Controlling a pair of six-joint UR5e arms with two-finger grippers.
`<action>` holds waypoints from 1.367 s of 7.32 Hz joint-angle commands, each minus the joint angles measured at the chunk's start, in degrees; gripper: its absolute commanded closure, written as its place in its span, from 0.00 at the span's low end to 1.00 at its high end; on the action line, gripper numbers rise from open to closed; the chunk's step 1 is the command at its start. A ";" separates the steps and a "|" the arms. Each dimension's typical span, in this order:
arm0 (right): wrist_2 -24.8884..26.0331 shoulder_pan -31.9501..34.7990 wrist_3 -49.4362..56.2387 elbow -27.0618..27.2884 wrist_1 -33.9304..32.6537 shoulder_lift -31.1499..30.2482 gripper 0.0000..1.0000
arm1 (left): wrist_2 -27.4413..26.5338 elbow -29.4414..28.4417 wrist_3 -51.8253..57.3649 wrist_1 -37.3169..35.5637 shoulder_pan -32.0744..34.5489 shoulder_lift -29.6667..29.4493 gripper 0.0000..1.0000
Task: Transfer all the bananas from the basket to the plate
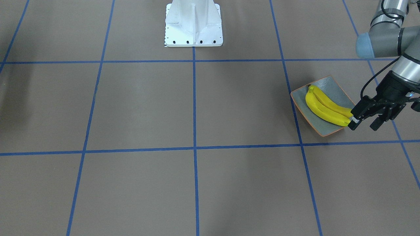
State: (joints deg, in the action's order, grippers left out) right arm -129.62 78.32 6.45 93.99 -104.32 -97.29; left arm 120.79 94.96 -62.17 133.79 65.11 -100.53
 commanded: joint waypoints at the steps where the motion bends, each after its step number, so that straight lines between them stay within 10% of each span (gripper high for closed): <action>1: -3.18 -0.10 0.14 -0.65 0.34 -0.62 0.00 | -0.03 -0.13 0.03 0.07 -0.07 -0.19 0.00; 10: -9.87 -2.29 0.75 -2.32 4.12 -3.35 0.01 | -0.03 -0.13 0.20 0.15 -0.16 -0.45 0.00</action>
State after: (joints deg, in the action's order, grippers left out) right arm -138.73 76.72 7.17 91.69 -100.68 -100.64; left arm 120.76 94.87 -62.03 133.95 64.98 -100.98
